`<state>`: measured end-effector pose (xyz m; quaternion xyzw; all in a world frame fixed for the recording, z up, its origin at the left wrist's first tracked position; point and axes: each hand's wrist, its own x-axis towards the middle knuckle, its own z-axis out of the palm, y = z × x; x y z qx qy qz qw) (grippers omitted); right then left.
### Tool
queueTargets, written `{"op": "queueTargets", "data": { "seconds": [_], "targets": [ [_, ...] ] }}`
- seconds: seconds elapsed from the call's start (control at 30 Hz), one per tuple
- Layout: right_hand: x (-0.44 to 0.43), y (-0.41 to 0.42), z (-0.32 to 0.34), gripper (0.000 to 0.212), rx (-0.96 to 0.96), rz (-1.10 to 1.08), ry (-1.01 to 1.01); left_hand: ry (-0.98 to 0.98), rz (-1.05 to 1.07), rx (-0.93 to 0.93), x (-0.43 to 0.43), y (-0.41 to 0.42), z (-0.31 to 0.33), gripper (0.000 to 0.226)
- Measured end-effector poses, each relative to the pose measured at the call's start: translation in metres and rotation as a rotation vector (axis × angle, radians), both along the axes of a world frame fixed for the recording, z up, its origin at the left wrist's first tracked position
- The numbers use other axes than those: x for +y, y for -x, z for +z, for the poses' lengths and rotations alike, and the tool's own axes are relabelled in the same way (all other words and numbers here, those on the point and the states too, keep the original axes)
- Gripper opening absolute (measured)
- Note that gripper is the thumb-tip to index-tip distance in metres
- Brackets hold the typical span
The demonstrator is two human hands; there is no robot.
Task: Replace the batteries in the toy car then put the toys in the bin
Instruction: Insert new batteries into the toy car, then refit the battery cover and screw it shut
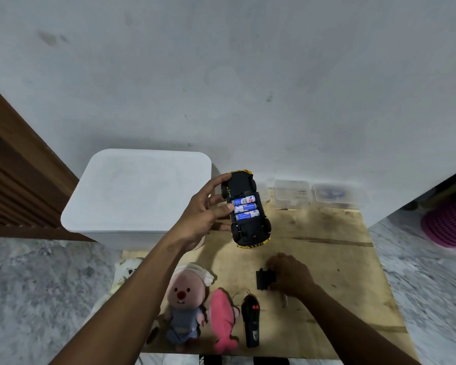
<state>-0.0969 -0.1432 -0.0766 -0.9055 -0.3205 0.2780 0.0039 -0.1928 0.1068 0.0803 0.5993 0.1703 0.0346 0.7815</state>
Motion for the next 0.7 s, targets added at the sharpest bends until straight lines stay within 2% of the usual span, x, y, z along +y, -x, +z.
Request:
{"op": "queueTargets", "data": {
  "seconds": [0.37,0.57,0.7],
  "targets": [
    [-0.001,-0.007,-0.004,0.037,0.027,-0.028,-0.078,-0.022,0.004,0.009,0.001,0.001,0.001,0.06],
    [-0.006,-0.017,0.007,0.022,0.151,-0.169,-0.288,-0.019,0.003,0.005,0.001,0.004,0.003,0.059],
    [-0.006,-0.022,0.038,0.018,0.234,-0.299,-0.544,-0.017,0.008,-0.005,-0.001,0.009,0.006,0.058]
  ]
}}
